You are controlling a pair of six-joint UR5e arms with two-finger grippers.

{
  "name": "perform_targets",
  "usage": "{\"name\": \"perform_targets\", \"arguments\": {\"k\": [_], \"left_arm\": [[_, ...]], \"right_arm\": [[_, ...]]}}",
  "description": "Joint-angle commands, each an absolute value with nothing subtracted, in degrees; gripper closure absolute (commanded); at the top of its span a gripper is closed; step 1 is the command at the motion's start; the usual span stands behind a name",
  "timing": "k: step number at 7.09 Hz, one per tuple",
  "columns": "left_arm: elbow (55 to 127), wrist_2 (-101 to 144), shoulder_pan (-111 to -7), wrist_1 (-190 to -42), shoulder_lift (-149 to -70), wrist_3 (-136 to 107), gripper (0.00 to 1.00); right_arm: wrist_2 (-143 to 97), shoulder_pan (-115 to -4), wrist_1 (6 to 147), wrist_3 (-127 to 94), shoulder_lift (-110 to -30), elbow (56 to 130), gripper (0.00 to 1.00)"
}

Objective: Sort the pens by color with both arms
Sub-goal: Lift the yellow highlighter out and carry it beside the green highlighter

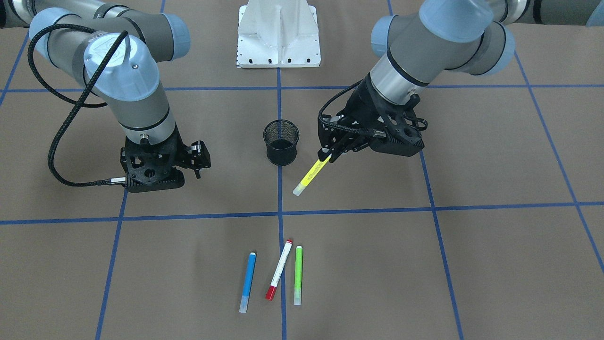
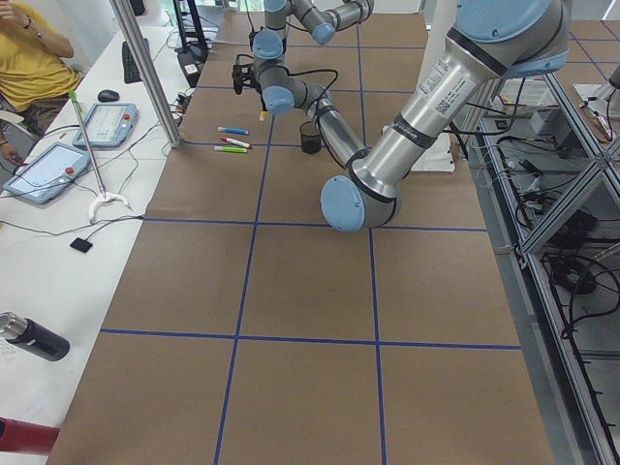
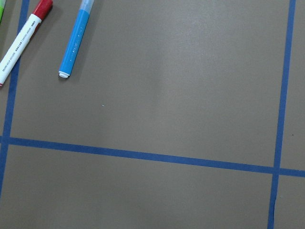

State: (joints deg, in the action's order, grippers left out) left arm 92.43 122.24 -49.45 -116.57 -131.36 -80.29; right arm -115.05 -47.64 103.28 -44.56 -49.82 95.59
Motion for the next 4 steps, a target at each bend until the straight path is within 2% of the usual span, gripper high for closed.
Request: {"name": "perform_targets", "arguments": {"k": [1,4], "left_arm": [[84.07,111.14,-49.22,-127.66,-131.57,-82.0,1.0],[72.28,91.04,-44.85,-138.83,-133.15,-81.74,1.0]], "right_arm": [[-114.96,-47.64,103.27,-44.56,-49.75,95.71,0.01],[-115.05,-47.64,103.27,-44.56,-49.75,95.71,0.01]]}}
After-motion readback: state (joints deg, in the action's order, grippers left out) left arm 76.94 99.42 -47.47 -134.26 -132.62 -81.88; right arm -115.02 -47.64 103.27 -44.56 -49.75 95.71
